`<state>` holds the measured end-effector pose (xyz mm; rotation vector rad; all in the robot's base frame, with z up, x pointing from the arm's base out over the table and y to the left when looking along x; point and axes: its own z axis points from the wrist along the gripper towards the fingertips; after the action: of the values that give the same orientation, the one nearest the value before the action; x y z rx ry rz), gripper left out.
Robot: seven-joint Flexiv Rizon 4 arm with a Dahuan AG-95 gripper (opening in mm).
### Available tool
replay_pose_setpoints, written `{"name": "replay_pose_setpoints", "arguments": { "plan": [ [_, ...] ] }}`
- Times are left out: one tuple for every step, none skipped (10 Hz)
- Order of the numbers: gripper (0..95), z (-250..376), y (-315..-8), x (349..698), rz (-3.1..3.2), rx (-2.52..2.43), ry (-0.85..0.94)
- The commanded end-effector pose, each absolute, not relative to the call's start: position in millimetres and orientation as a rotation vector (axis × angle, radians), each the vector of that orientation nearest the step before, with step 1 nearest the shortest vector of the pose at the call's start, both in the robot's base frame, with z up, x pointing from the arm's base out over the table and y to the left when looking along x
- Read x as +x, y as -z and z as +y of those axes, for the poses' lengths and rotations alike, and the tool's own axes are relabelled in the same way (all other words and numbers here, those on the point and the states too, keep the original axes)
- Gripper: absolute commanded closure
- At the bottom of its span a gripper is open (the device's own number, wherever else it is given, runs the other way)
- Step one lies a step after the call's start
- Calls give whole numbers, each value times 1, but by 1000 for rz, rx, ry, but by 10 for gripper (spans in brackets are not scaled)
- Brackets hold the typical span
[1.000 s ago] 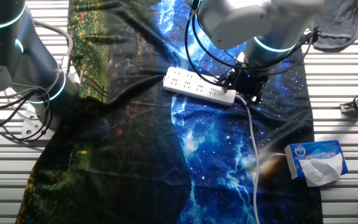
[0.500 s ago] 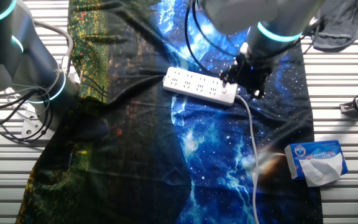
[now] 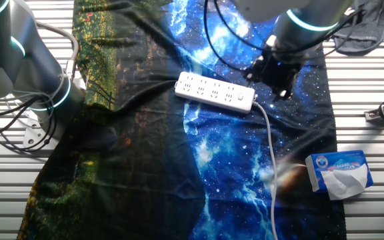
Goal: Turn off the power strip by pressing the button
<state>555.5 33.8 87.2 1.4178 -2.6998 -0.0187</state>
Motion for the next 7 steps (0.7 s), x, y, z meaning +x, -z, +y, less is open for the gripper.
{"name": "replay_pose_setpoints", "arguments": {
  "plan": [
    [950,39,-98,567,-2762,1270,-51],
    [950,42,-103,573,-2841,1093,-58],
    [950,44,-106,574,-2885,973,-62],
    [950,45,-107,575,-2900,918,-69],
    [950,45,-108,574,-2913,880,-67],
    [950,46,-109,574,-2916,871,-67],
    [950,48,-114,571,-2911,845,-68]
  ]
}}
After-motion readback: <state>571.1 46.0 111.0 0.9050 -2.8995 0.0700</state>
